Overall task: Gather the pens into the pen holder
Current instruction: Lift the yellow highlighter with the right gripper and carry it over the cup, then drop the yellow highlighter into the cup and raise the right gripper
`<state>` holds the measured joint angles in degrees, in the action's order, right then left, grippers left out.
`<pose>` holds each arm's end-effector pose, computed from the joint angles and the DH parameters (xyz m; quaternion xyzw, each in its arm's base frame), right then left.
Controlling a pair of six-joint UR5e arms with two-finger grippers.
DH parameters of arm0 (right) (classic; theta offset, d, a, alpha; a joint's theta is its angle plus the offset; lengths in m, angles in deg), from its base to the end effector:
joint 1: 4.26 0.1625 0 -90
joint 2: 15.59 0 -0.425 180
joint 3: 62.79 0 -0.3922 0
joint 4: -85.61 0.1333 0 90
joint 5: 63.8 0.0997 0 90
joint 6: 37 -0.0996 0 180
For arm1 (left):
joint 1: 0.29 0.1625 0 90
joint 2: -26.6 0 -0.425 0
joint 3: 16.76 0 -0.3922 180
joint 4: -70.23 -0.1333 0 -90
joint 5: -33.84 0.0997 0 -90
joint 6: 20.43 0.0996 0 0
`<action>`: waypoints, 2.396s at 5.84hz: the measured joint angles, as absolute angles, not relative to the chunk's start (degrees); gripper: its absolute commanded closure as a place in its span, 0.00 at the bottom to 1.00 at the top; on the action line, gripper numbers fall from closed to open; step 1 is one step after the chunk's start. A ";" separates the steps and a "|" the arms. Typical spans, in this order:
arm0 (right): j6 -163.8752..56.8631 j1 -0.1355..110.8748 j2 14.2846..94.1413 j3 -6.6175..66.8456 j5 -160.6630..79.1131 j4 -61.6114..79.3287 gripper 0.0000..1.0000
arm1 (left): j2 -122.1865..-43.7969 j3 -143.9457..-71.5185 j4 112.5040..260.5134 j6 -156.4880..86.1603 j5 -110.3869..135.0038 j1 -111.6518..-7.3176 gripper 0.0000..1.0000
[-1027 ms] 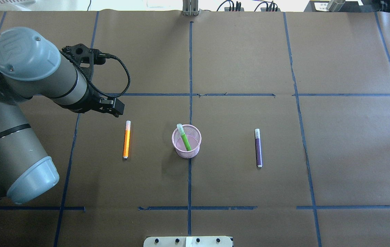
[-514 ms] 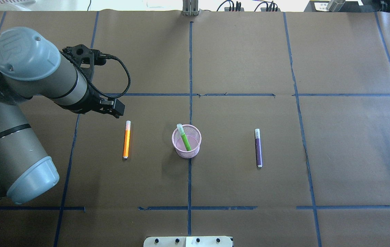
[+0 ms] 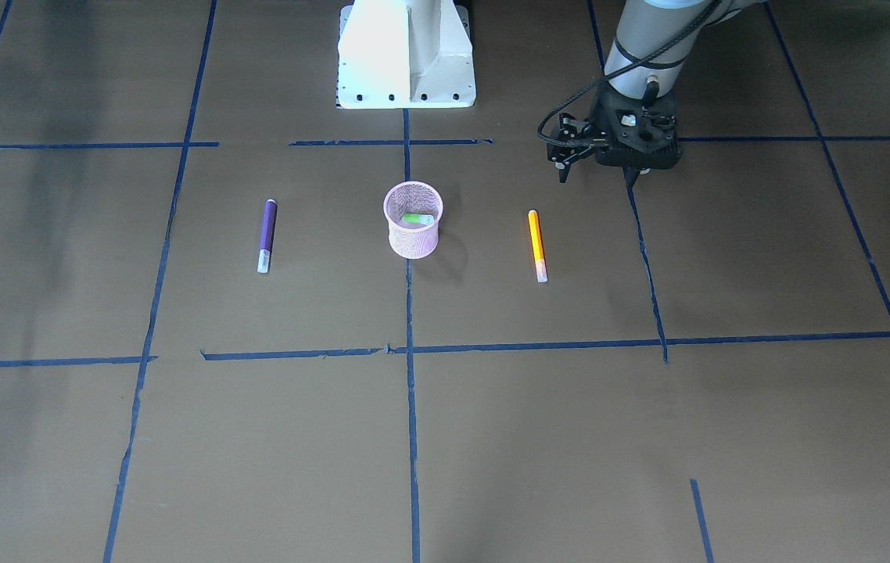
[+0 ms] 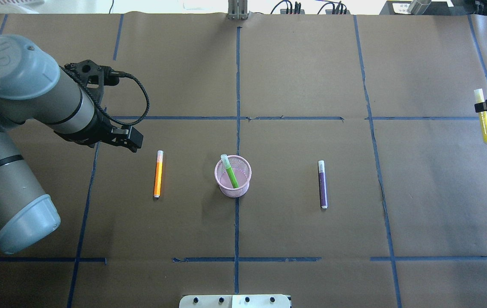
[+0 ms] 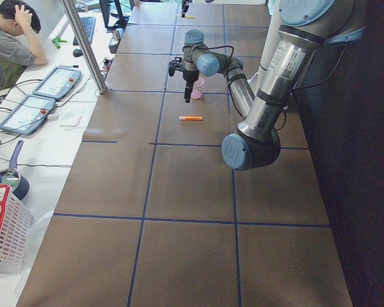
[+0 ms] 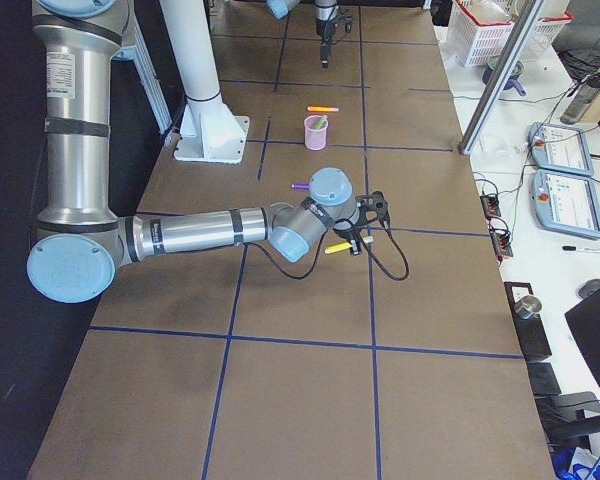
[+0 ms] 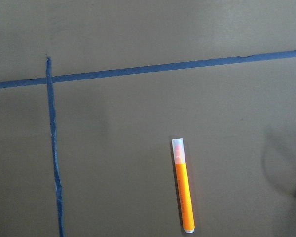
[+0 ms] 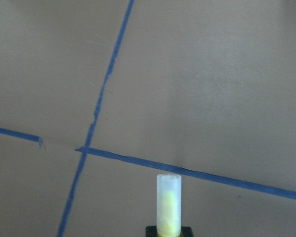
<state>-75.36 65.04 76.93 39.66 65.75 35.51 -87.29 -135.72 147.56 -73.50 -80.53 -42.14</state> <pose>-0.1081 -0.4837 0.4928 0.1937 -0.4624 -0.0098 0.8652 0.3435 -0.4314 0.2435 0.0599 0.3853 0.0330 0.9203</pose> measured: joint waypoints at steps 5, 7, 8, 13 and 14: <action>-95.20 36.05 65.69 51.00 24.88 34.41 1.00 | -85.48 -135.61 147.57 -70.01 -86.70 -45.96 0.00; -99.87 20.23 59.79 51.71 2.35 28.67 1.00 | -85.43 -135.51 147.55 -70.32 -86.97 -46.14 0.00; -102.87 14.10 53.59 51.64 -6.32 20.77 1.00 | -85.39 -135.50 147.53 -70.52 -87.00 -46.16 0.00; -109.34 5.38 38.66 41.37 -22.34 8.76 0.99 | -85.46 -135.48 147.57 -70.77 -87.34 -46.14 0.00; -109.78 5.35 37.57 39.45 -22.62 8.75 0.92 | -85.46 -135.50 147.57 -70.79 -87.36 -46.16 0.00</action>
<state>-109.78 5.35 37.57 39.45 -22.62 8.75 -85.46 -135.50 147.57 -70.79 -87.36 -46.16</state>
